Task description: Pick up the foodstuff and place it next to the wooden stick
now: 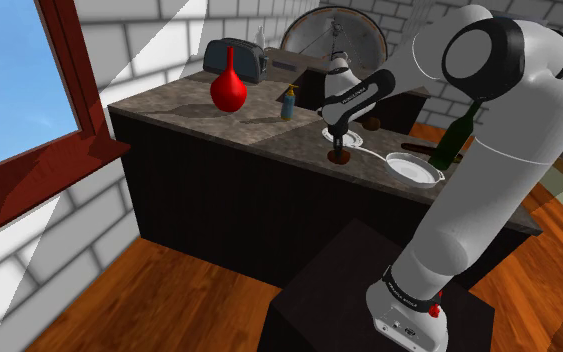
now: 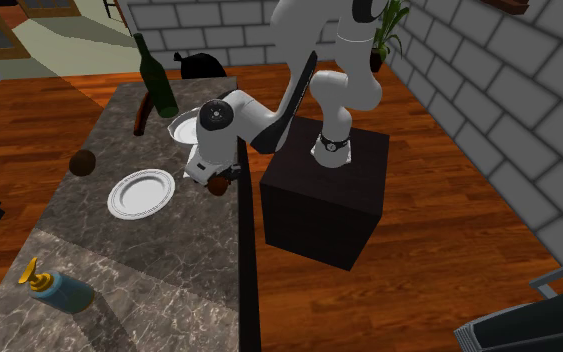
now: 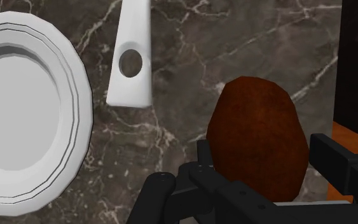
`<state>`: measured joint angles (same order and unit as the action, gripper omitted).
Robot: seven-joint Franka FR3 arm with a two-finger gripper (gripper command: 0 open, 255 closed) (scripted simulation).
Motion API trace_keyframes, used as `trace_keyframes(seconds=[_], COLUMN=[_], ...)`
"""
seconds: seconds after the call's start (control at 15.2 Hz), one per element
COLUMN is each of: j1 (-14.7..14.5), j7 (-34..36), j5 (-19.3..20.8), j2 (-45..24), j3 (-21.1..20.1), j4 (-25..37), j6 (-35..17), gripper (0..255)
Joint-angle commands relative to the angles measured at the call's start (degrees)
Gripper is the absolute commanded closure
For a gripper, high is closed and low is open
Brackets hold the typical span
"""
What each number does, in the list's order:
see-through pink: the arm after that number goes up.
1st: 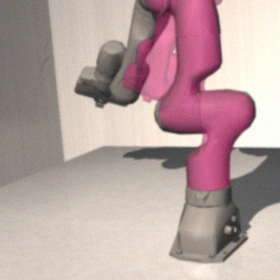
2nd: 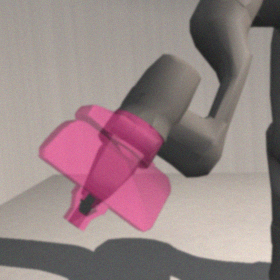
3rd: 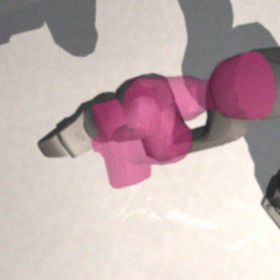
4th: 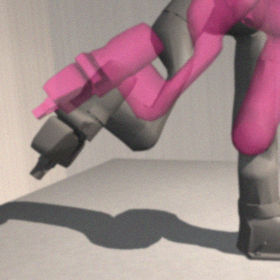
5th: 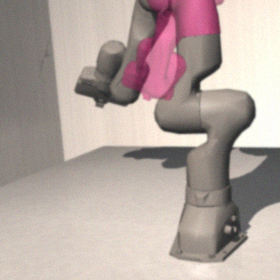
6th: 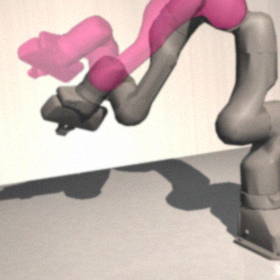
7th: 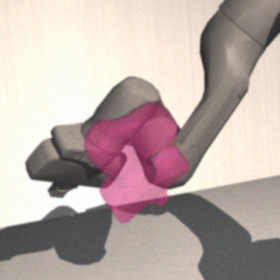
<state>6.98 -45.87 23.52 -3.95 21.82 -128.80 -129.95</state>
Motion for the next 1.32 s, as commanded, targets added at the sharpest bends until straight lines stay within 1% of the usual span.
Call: trace_keyframes(seconds=[0.0,0.07,1.25], j1=[0.0,0.0,-0.79], j7=[0.0,0.0,-3.19], j5=[0.0,0.0,-0.46], j2=[0.0,0.0,7.37], j3=[0.0,0.0,-0.75], j4=[0.0,0.0,6.46], j6=[0.0,-0.01,13.34], gripper=[255,255,255])
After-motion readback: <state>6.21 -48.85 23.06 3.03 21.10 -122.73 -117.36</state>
